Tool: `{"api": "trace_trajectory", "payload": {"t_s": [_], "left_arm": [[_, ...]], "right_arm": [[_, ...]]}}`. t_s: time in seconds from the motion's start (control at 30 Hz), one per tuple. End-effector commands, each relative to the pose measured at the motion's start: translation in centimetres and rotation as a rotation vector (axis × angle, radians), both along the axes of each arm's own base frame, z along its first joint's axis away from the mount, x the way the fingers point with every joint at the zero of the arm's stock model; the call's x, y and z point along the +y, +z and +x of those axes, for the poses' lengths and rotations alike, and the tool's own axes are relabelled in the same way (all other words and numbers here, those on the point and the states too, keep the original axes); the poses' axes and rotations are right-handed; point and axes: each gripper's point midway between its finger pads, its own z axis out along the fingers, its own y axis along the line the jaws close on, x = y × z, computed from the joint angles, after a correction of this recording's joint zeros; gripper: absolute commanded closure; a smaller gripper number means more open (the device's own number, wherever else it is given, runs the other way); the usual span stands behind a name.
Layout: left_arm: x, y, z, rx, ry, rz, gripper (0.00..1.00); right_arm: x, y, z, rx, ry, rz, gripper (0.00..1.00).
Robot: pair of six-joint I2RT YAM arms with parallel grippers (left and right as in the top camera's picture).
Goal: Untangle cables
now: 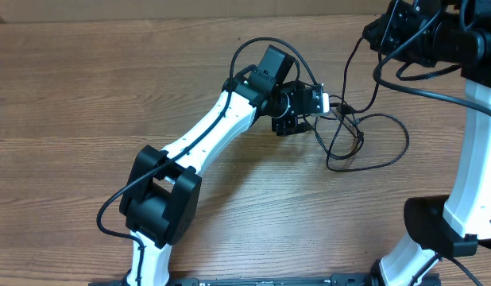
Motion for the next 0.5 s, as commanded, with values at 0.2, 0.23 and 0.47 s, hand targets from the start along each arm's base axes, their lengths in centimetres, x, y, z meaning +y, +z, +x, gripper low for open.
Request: {"api": "trace_trajectory", "payload": {"t_s": [0.2, 0.23, 0.47], "left_arm": [[-1.9, -1.5, -1.7, 0.056, -0.071, -0.021, 0.25], [-2.0, -1.6, -1.8, 0.057, -0.074, -0.019, 0.25], [-2.0, -1.7, -1.5, 0.040, -0.066, -0.011, 0.34]], "right_arm": [[0.1, 1.1, -0.7, -0.036, 0.009, -0.004, 0.96], [0.1, 1.1, -0.7, -0.036, 0.009, -0.004, 0.96], [0.1, 1.1, -0.7, -0.036, 0.009, -0.004, 0.96]]}}
